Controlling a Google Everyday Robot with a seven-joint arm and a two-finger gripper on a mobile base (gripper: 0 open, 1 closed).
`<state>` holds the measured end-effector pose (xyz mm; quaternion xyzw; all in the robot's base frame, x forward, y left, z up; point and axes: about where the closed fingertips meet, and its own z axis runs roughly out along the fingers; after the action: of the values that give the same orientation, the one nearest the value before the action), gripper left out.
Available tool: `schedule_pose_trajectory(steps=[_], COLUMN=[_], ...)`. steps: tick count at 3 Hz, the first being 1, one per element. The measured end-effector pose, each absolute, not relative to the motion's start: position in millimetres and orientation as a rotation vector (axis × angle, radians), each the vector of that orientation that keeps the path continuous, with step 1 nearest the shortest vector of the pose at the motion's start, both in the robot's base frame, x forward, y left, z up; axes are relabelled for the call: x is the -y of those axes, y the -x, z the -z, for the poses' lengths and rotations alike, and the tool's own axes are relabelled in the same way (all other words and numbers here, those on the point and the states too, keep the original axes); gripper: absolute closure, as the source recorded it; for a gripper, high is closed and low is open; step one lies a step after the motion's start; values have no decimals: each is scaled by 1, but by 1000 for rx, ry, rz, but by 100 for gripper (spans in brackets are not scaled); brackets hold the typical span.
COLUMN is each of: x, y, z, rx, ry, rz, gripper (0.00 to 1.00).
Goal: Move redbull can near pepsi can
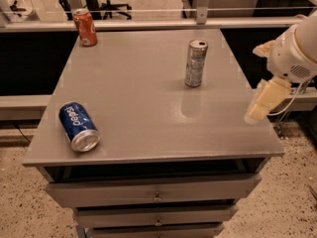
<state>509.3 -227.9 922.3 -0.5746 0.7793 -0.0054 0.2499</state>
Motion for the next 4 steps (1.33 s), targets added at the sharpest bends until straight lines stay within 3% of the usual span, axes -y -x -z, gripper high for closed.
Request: schedule_pose_trajectory(steps=[2,4], x=[221,176], y=[-618,-676], z=[-909,-900], rx=[-1886,-1745], ry=[1362,1203], rz=[-60,-311], gripper=[0,0])
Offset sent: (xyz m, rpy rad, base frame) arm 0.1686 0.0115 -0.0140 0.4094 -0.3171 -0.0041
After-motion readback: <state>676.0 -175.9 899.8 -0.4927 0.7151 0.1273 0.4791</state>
